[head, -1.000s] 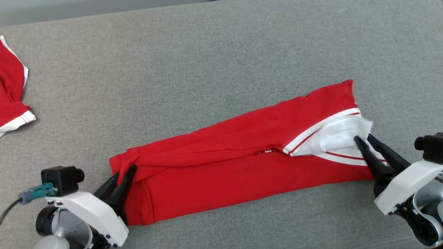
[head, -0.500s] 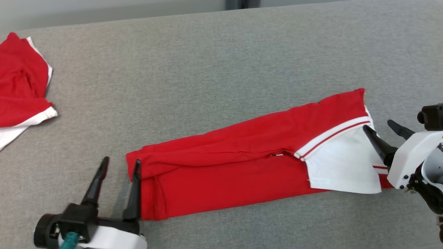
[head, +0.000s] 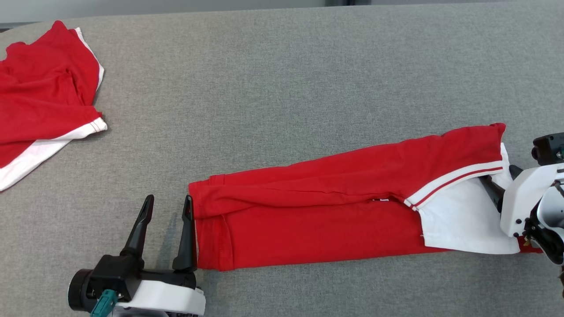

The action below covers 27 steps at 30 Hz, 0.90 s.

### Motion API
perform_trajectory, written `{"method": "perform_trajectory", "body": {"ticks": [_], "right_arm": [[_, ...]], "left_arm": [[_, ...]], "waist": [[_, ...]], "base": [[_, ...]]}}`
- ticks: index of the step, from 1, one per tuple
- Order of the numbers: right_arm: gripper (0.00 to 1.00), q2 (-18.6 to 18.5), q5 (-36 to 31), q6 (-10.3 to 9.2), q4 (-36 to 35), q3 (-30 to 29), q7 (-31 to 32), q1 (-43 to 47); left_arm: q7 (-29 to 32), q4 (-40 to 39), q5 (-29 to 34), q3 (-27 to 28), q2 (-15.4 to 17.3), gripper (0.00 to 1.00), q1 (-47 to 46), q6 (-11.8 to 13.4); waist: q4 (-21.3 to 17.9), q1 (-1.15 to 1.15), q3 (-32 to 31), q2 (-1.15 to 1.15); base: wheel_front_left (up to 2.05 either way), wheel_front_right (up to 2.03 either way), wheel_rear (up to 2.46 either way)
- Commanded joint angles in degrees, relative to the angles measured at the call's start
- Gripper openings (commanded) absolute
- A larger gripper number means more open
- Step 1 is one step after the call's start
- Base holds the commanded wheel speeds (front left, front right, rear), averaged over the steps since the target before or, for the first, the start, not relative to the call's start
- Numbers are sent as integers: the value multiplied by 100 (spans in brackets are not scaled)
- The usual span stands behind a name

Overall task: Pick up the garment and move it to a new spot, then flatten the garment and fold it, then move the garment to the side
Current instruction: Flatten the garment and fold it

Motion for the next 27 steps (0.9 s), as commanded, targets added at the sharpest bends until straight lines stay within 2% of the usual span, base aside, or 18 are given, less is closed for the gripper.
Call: {"method": "perform_trajectory", "body": {"ticks": [1, 10, 11, 12, 18, 20, 27], "right_arm": [[100, 6, 45, -3, 124, 17, 41, 57], [100, -5, 473, -1, 364, 466, 500, 52], [45, 41, 535, 0, 414, 512, 544, 34], [2, 101, 612, 0, 435, 571, 551, 17], [0, 338, 1266, 5, 514, 514, 228, -251], [0, 272, 1539, 5, 470, 430, 184, -308], [0, -620, 2165, -2, 468, -124, 194, -249]], "left_arm": [[-24, 42, 54, 44, -17, 100, 60, -44], [-25, 287, 387, 492, -426, 100, 46, -522], [-25, 307, 414, 539, -469, 100, 36, -569], [-25, 313, 453, 580, -503, 100, 17, -612], [-25, 419, 642, 800, -665, 100, -25, -827], [-25, 453, 696, 885, -696, 100, 32, -867], [-25, 586, 840, 1089, -773, 100, 253, -1031]], "waist": [[4, 0, -7, 0], [-45, 0, 48, 0], [-52, 0, 62, 0], [-56, 0, 76, 0], [-84, 0, 95, 0], [-120, 0, 53, 0], [-196, 0, -245, 0]], "base": [[0, 0, 0], [0, 0, 0], [0, 0, 0], [0, 0, 0], [0, 0, 0], [0, 0, 0], [0, 0, 0]]}}
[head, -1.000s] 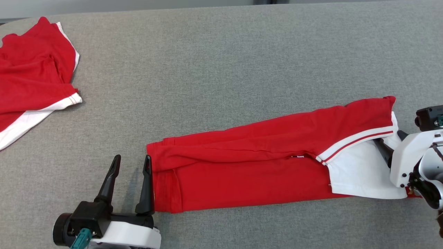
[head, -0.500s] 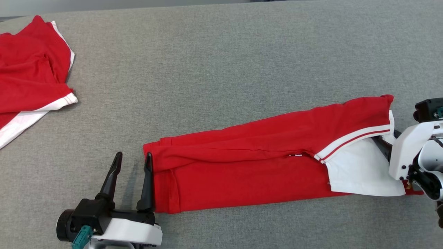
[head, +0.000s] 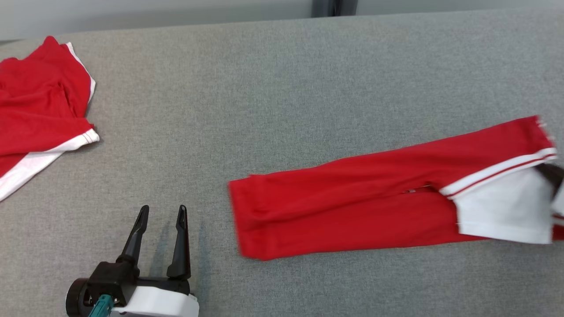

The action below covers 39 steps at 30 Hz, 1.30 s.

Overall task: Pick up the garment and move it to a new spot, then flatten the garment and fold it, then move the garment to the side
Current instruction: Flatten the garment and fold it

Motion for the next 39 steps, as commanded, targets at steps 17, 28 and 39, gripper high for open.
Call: {"method": "perform_trajectory", "body": {"ticks": [17, 28, 39], "right_arm": [[0, 961, 388, 1, -2458, 261, 590, 865], [0, 2565, -643, 2, -1534, 950, 77, 576], [100, 2607, -435, 1, -1870, 866, -1009, 725]], "left_arm": [[-26, 280, 154, 241, -305, 100, 443, -336], [-26, 537, 235, 120, -363, 100, 191, -470], [-26, 525, 260, 455, -374, 100, 444, -474]], "waist": [[4, 0, -606, 0], [353, 0, -376, 0], [106, 0, -561, 0]], "base": [[0, 0, 0], [0, 0, 0], [0, 0, 0]]}}
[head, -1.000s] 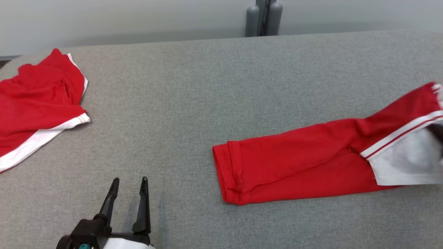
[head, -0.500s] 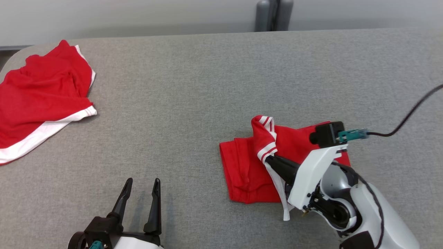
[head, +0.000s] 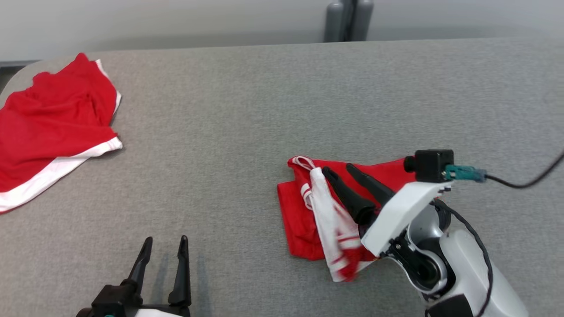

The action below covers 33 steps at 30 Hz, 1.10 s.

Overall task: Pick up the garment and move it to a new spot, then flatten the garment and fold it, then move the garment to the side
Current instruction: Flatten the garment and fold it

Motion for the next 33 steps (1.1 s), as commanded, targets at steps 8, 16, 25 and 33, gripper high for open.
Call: {"method": "perform_trajectory", "body": {"ticks": [8, 16, 25, 33], "right_arm": [[100, -912, -831, 4, -1068, -188, -1292, 926], [100, -1161, -2077, 3, -649, -879, -2977, 1632], [0, -562, -3173, 3, -551, -1975, -3167, 2445], [0, -259, -3333, 3, -4, -1635, -3165, 1663]], "left_arm": [[-26, -213, 105, 209, 17, 100, 227, 14], [-26, -418, 203, 298, 14, 100, 314, 46], [-26, -491, 196, 426, 12, 100, 548, 75], [-25, -660, 167, 126, 13, 100, 195, 107]], "waist": [[-460, 0, -251, 0], [-518, 0, -510, 0], [-511, 0, -903, 0], [-179, 0, -387, 0]], "base": [[0, 0, 0], [0, 0, 0], [0, 0, 0], [0, 0, 0]]}}
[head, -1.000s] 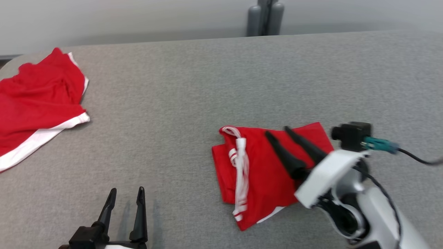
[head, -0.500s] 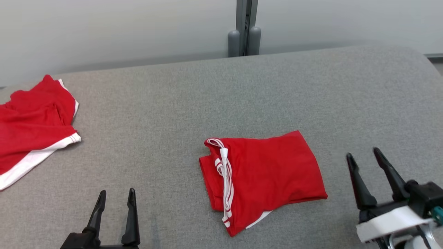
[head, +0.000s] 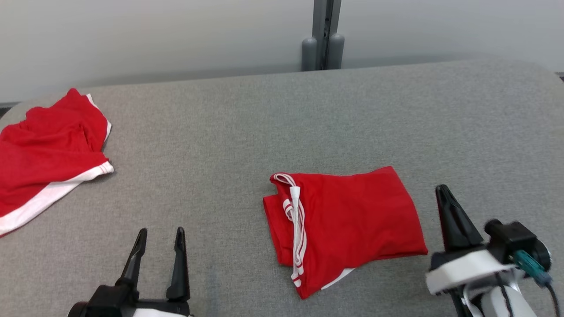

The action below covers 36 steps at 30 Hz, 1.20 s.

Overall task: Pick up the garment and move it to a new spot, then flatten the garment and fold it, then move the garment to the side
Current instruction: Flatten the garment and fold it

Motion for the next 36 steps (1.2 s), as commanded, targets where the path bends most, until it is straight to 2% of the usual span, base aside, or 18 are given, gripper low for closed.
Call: {"method": "perform_trajectory", "body": {"ticks": [1, 5, 8, 16, 24, 26, 30, 33, 36], "right_arm": [[0, 29, -27, 3, 89, 88, -26, -183], [0, 103, -134, 2, 697, 814, -26, -968], [0, 170, -102, 2, 1069, 1150, -26, -1398], [0, 224, 139, 2, 1831, 1938, -26, -1941], [0, 231, 441, 2, 1935, 2780, -26, -2218], [0, 230, 449, 2, 1951, 2840, -26, -2240], [0, 228, 530, 3, 2255, 3197, -25, -2221], [0, 228, 573, 2, 1976, 3107, -26, -2087], [0, 225, 441, 2, 1367, 2696, -26, -1730]], "left_arm": [[-25, -37, 11, -43, 18, 100, -155, 10], [-25, -16, 64, -271, 19, 100, -463, 1], [-25, 5, 97, -341, 16, 100, -647, 46], [-25, 52, 113, -362, 18, 100, -797, 51], [-25, 85, 33, -424, 18, 100, -812, 95], [-25, 87, 20, -427, 19, 100, -803, 104], [-25, 95, -39, -375, 18, 100, -683, 144], [-25, 103, -66, -261, 20, 100, -542, 166], [-25, 96, -19, -51, 22, 100, -350, 103]], "waist": [[205, 0, 339, 0], [438, 0, 766, 0], [609, 0, 984, 0], [871, 0, 1247, 0], [967, 0, 1227, 0], [969, 0, 1207, 0], [888, 0, 1055, 0], [704, 0, 851, 0], [408, 0, 555, 0]], "base": [[0, 0, 0], [0, 0, 0], [0, 0, 0], [0, 0, 0], [0, 0, 0], [0, 0, 0], [0, 0, 0], [0, 0, 0], [0, 0, 0]]}}
